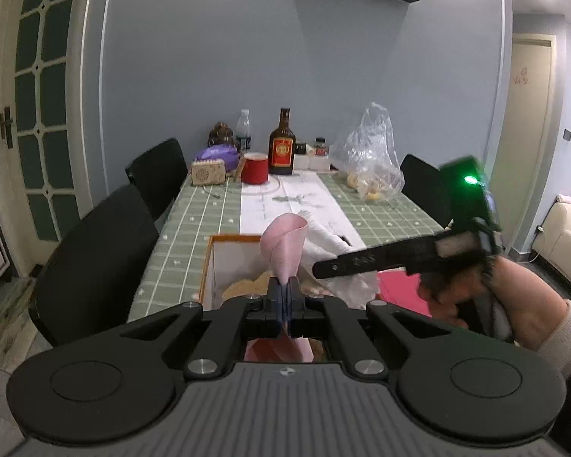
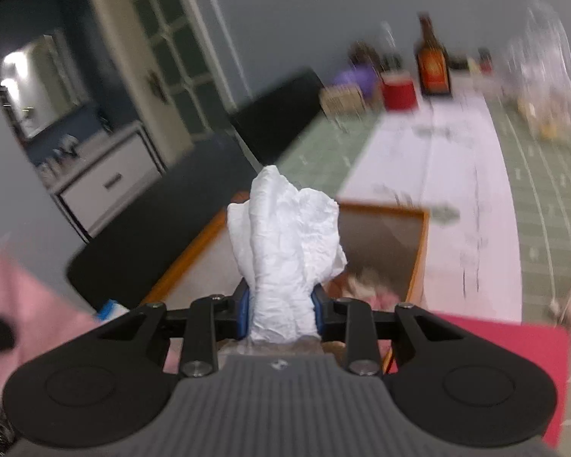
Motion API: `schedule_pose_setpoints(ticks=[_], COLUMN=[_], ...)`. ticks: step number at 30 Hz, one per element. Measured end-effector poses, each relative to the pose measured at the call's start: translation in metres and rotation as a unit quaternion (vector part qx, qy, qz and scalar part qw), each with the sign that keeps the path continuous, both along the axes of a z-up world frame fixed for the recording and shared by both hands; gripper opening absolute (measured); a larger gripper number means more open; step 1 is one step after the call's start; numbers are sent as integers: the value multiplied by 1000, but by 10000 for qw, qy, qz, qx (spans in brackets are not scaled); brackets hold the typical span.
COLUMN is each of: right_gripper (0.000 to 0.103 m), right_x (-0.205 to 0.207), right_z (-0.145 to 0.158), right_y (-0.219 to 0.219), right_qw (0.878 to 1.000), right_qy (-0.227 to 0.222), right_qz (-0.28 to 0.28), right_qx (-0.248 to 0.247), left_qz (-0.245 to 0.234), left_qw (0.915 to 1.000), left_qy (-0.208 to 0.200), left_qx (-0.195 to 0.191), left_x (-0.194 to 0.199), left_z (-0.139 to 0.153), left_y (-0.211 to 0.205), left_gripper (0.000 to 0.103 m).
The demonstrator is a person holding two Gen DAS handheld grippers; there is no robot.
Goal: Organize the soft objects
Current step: 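Carry the pink cloth and white bundle with both grippers over the orange box, then open the right gripper to drop the white bundle while the left releases the pink cloth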
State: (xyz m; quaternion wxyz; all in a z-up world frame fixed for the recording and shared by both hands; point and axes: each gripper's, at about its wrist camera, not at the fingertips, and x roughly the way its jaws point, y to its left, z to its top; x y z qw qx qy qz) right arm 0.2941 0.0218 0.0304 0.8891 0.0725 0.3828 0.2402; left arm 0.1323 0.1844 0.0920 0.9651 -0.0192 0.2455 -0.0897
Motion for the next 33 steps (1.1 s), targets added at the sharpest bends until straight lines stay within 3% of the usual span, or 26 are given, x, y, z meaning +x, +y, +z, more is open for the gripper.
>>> schedule_pose_setpoints(ticks=[4, 8, 13, 15, 21, 27, 33], right_gripper=[30, 30, 31, 38, 70, 95, 97], right_x=[10, 16, 31, 29, 23, 8, -8], right_z=[-21, -31, -38, -36, -25, -14, -2], right_y=[17, 27, 41, 44, 31, 17, 5], right_qw=[9959, 9921, 9824, 9788, 9863, 9879, 9842], right_qy=[-186, -201, -317, -338, -491, -971, -1404], right_qz=[-189, -107, 8, 47, 148, 256, 256], right_qx=[-869, -1230, -1840, -2022, -1569, -1180, -1050], left_qz=[-73, -86, -176, -169, -205, -90, -38], left_qw=[9999, 9999, 9985, 9986, 9987, 9999, 9996], left_qy=[107, 130, 251, 191, 232, 82, 224], left_qx=[-91, 22, -464, -474, -401, 39, 191], left_x=[2, 2, 5, 4, 8, 9, 13], left_z=[-13, -22, -25, -26, -32, -39, -45], left_y=[6, 6, 11, 9, 1, -13, -21], left_gripper=[2, 2, 2, 2, 2, 2, 4])
